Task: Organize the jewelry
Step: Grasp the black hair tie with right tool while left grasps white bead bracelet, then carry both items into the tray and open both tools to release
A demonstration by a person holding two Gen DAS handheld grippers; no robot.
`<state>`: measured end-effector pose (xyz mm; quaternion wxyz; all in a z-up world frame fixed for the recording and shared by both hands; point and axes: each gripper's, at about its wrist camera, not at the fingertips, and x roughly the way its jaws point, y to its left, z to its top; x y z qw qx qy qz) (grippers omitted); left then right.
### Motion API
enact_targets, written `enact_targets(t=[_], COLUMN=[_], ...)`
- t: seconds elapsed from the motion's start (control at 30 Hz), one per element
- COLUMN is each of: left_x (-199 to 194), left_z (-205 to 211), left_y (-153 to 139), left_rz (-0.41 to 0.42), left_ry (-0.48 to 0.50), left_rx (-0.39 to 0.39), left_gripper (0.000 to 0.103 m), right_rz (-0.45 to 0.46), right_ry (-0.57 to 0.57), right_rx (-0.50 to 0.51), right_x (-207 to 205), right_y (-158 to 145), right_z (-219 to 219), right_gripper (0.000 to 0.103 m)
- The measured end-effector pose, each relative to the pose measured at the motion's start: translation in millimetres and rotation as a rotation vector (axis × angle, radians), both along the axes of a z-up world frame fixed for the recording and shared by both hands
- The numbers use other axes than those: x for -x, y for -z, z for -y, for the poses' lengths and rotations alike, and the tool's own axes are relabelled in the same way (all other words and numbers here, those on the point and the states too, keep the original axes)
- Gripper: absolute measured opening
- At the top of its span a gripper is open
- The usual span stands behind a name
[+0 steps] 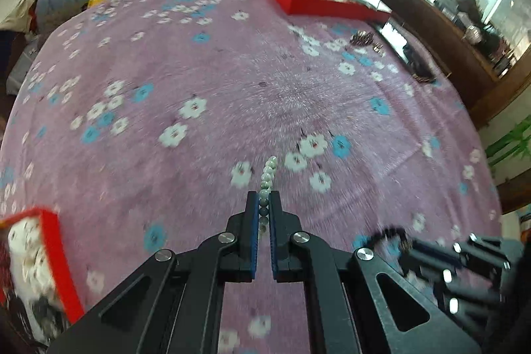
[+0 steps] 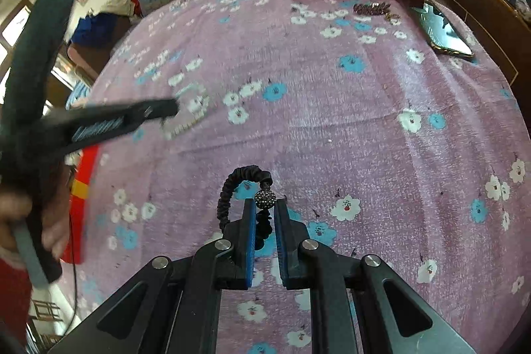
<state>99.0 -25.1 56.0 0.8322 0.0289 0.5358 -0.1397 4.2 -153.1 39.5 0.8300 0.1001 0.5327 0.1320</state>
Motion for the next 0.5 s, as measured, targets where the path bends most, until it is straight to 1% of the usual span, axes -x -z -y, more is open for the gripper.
enact_targets(t=[0.17,0.33,0.5], left_x=[32,63,89], left_z=[-28,-66,-105], left_y=[-24,-54,-75], left_rz=[0.013,0.039,0.075], left_ry=[-0.054,-0.13,-0.195], left_rx=[0.067,0.134,0.135], left_gripper=[0.005,0.005,0.005], right_rz=[0.029,0.054,0.07], right_ry=[0.017,-0.001,-0.037], right_rx=[-0.024,-0.023,-0.014], right_x=[7,14,22], right_y=[-20,-36,-48], right_z=[-4,-25,-52], right_gripper=[0.012,0.012,0.012])
